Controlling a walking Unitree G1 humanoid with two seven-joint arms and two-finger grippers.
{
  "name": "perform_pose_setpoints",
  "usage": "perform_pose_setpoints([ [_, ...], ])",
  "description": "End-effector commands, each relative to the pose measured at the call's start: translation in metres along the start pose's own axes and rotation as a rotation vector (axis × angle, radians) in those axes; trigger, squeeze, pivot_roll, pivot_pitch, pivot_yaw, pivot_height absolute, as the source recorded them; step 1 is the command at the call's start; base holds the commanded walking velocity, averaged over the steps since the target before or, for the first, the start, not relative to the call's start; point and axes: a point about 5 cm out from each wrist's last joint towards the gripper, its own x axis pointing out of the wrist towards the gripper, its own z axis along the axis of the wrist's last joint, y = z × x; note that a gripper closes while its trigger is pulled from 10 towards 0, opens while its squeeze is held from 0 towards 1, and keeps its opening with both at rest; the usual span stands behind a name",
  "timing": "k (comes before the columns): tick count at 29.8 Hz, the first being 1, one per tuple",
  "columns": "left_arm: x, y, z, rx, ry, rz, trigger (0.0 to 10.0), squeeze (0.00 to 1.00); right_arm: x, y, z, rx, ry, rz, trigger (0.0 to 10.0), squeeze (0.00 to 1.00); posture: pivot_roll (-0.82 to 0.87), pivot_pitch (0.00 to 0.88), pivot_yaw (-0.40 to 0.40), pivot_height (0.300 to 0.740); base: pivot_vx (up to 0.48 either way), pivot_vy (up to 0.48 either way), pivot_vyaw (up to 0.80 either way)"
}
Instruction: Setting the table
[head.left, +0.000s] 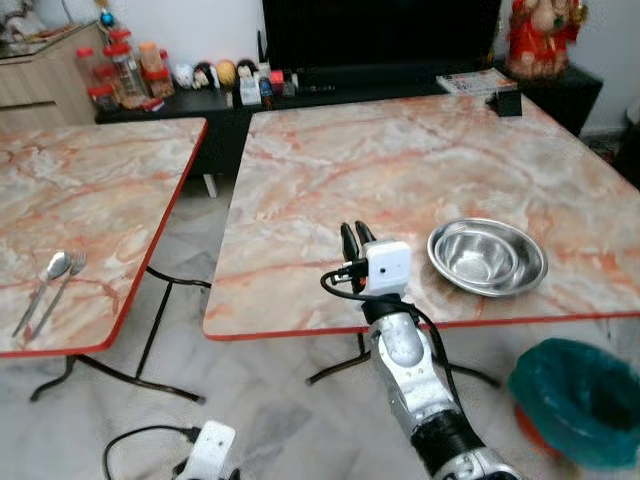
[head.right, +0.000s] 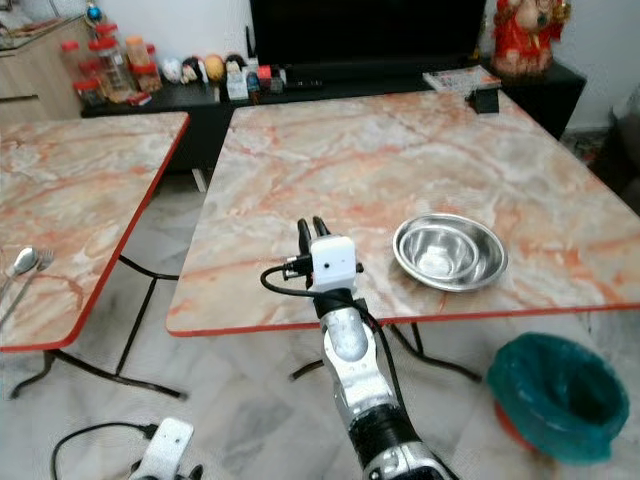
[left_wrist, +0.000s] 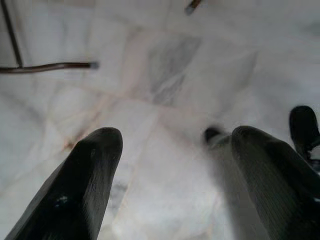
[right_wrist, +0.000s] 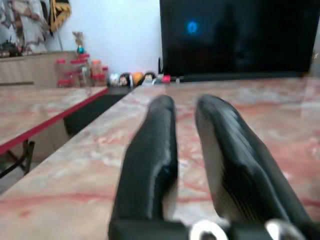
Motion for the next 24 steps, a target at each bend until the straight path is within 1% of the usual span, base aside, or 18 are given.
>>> perform_pose_setpoints([
  [1, -0.001, 0.011, -0.002, -0.005, 0.004, 0.030, 10.0, 0.00, 0.004, 0.011, 0.003, 0.024, -0.007, 0.022, 10.0, 0.00, 0.03, 0.000, 0.079, 0.740, 0.000, 0.409, 0.00],
  [19, 0.000, 0.014, 0.001, -0.015, 0.001, 0.043, 10.0, 0.00, 0.005, 0.009, -0.001, 0.027, 0.015, 0.015, 10.0, 0.00, 0.03, 0.000, 0.080, 0.740, 0.000, 0.406, 0.00],
  [24, 0.000, 0.015, 0.002, -0.015, 0.000, 0.046, 10.0, 0.00, 0.001, 0.007, -0.013, 0.026, 0.073, 0.019, 10.0, 0.00, 0.03, 0.000, 0.084, 0.740, 0.000, 0.405, 0.00],
])
